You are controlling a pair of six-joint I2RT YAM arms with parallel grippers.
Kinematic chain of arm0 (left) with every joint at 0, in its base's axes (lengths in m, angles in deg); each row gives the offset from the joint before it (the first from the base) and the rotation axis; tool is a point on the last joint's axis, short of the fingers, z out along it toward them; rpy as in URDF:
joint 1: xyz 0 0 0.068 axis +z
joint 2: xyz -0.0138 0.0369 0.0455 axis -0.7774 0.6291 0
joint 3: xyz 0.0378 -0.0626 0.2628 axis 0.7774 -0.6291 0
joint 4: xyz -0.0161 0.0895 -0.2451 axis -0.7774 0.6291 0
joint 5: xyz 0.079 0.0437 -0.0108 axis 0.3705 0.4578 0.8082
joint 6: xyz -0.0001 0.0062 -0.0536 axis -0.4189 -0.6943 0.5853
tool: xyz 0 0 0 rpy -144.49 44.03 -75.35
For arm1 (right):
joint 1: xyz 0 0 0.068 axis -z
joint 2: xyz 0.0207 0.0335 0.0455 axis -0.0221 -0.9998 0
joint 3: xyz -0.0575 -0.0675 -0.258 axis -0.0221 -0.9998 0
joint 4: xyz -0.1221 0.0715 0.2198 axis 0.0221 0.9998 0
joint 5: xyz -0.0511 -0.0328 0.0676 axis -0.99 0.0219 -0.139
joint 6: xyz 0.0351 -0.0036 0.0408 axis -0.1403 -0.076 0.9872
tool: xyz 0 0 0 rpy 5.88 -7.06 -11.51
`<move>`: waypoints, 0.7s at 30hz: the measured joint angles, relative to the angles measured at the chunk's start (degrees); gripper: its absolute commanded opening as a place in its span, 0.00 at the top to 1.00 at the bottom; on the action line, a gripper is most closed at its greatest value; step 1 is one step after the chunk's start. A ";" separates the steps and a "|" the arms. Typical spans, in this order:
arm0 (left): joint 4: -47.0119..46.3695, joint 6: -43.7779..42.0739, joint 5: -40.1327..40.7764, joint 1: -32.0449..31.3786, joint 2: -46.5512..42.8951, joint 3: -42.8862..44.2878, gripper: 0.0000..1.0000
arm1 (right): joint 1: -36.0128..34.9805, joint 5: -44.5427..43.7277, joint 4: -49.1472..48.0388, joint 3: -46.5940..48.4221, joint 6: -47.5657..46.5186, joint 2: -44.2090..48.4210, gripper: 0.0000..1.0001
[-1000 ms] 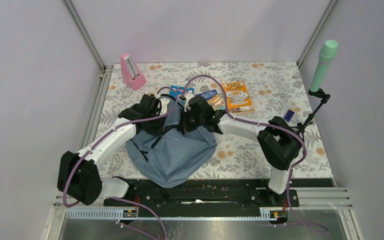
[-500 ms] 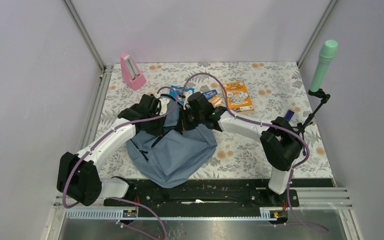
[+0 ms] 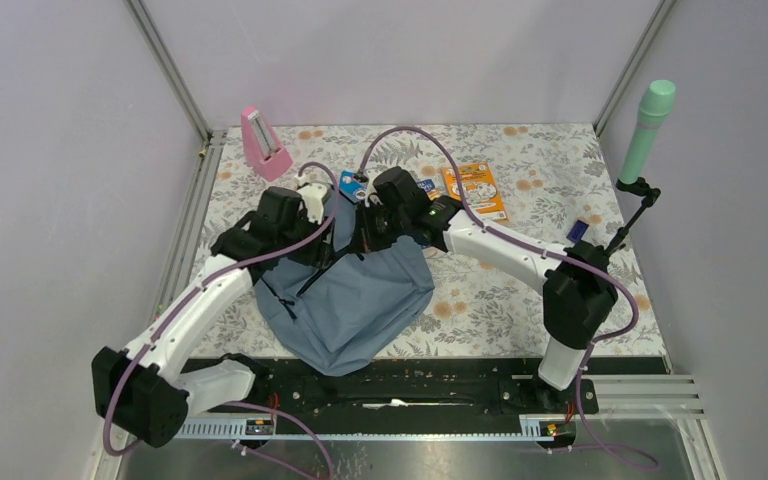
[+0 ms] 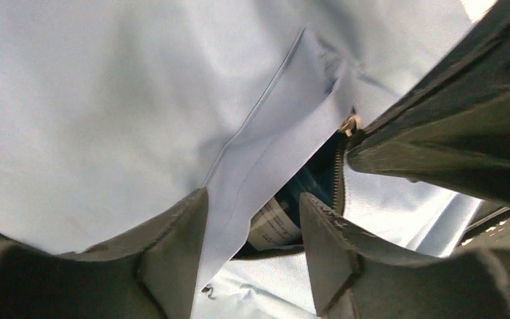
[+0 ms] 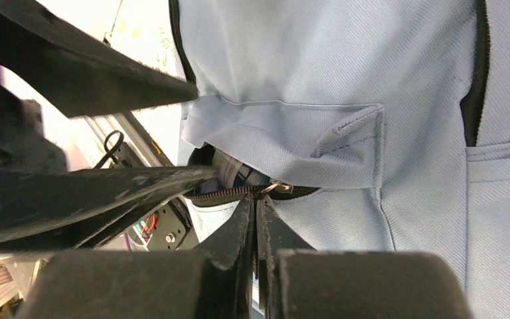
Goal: Pack the student bag
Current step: Zip the student bag at the center of the board.
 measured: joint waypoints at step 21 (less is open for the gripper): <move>-6.84 9.20 -12.15 3.85 10.75 5.20 0.12 | -0.26 -0.92 -5.99 -7.98 -5.90 4.20 1.00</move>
